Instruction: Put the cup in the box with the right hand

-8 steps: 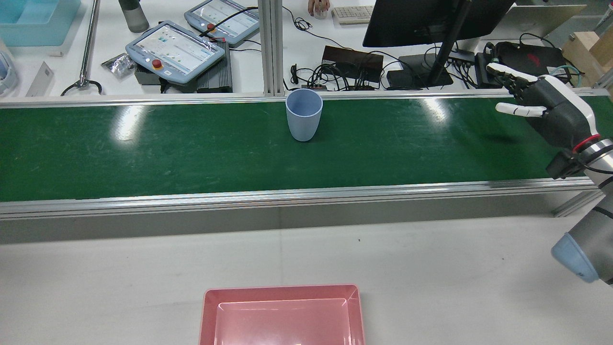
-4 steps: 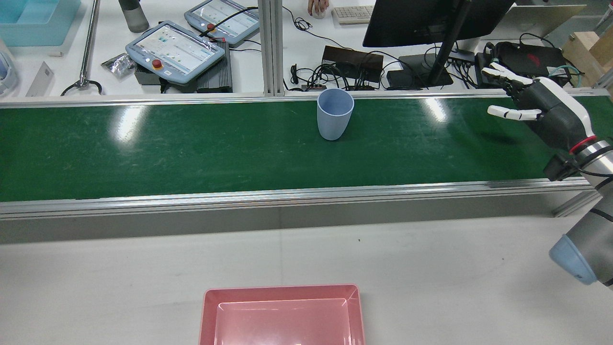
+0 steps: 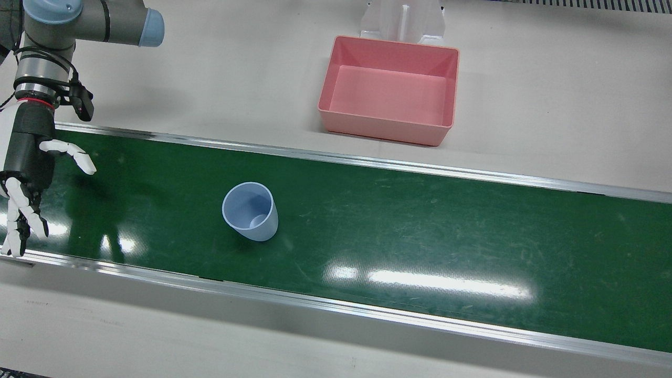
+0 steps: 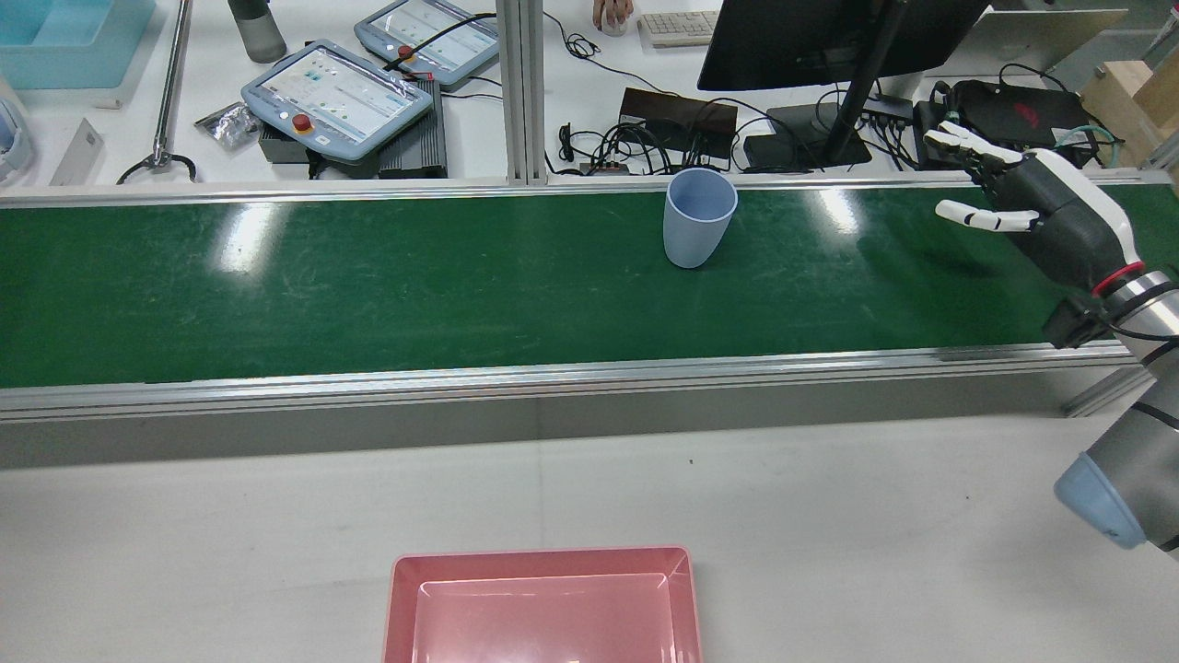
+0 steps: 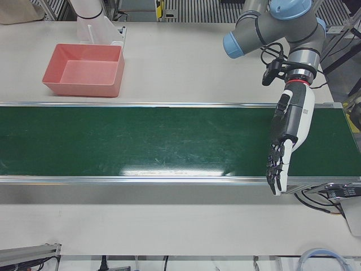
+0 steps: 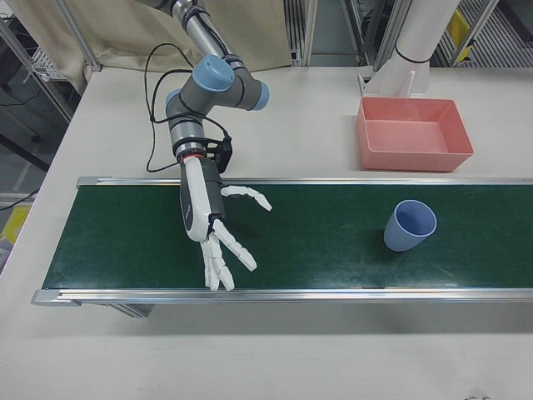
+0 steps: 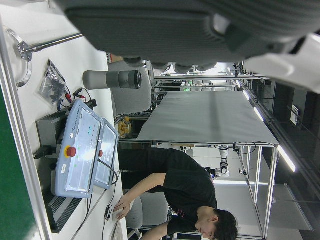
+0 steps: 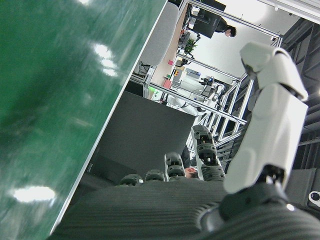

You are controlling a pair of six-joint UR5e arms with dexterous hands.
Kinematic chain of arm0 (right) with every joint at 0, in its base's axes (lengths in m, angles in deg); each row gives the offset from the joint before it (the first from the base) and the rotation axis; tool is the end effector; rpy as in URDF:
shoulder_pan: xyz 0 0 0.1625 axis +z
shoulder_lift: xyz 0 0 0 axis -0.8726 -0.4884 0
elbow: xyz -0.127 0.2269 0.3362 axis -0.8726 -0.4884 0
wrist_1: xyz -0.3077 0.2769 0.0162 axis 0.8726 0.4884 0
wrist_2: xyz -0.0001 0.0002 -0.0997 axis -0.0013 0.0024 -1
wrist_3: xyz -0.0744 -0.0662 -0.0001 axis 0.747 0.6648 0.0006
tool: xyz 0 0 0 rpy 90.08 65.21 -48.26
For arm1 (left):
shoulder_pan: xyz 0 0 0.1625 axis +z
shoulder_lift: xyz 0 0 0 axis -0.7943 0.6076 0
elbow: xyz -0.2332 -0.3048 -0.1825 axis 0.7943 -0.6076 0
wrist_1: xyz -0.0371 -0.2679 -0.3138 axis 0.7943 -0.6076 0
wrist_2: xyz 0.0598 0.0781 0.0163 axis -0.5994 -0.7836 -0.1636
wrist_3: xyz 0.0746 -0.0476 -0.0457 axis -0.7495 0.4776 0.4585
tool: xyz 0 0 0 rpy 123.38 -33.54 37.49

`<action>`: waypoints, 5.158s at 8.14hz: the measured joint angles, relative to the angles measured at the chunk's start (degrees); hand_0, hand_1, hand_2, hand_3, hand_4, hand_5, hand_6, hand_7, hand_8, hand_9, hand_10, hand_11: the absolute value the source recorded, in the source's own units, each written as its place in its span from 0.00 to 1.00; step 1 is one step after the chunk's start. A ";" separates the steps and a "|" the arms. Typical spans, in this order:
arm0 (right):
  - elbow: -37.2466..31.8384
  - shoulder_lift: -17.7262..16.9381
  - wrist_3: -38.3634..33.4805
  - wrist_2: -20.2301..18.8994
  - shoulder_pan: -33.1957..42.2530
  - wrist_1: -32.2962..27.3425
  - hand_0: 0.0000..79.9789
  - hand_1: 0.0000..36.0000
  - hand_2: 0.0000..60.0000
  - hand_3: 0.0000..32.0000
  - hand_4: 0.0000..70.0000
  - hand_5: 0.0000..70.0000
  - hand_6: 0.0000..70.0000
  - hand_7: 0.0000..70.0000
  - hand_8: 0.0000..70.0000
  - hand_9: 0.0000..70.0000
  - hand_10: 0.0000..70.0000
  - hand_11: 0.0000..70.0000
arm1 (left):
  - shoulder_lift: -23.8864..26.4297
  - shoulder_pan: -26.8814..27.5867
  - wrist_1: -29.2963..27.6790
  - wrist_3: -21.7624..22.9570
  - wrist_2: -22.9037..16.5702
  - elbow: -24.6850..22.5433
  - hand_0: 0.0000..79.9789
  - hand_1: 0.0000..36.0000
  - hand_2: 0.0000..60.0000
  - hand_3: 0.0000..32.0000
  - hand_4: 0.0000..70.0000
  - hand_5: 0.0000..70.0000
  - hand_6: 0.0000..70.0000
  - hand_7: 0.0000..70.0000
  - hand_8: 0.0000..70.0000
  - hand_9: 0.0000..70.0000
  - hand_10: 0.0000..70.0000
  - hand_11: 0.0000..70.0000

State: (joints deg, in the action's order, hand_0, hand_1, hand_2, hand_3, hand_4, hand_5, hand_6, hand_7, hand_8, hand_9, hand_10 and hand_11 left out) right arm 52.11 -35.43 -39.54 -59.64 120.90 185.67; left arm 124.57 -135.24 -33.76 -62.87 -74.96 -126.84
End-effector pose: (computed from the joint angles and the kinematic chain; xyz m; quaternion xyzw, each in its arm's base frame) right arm -0.1113 -0.5230 0.5703 0.0703 -0.7646 0.6130 0.1861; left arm -0.0407 -0.5564 0.5485 -0.1165 0.7316 -0.6593 0.1284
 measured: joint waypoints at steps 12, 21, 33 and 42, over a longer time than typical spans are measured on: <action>1.08 0.78 -0.10 0.07 -4.55 -0.29 0.57 0.45 0.36 0.00 0.00 0.05 0.05 0.16 0.02 0.07 0.00 0.00 | 0.00 -0.02 0.03 0.00 0.00 0.00 0.00 0.00 0.00 0.00 0.00 0.00 0.00 0.00 0.00 0.00 0.00 0.00; 2.09 1.52 0.03 3.92 -5.93 2.56 0.98 1.00 1.00 0.00 0.21 0.40 0.69 1.00 1.00 1.00 0.77 1.00 | 0.00 -0.02 0.01 0.00 0.00 0.00 0.00 0.00 0.00 0.00 0.00 0.00 0.00 0.00 0.00 0.00 0.00 0.00; 29.25 11.95 18.52 17.26 -41.82 14.09 0.97 1.00 1.00 0.00 0.18 0.33 0.65 1.00 0.99 1.00 0.75 1.00 | 0.00 -0.01 0.01 0.00 0.00 -0.03 0.00 0.00 0.00 0.00 0.00 0.00 0.00 0.00 0.00 0.00 0.00 0.00; 15.26 12.03 22.71 20.38 -55.15 -3.67 0.49 0.22 0.05 0.00 0.00 0.02 0.09 0.48 0.00 0.07 0.00 0.00 | -0.02 0.01 -0.02 0.00 0.00 0.00 0.00 0.00 0.00 0.00 0.00 0.00 0.00 0.00 0.00 0.00 0.00 0.00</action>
State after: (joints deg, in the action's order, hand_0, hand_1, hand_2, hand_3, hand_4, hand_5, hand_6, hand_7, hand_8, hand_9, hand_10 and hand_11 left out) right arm 67.37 -23.40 -16.83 -39.26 65.74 182.00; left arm 124.56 -135.23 -33.78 -62.87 -74.96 -126.84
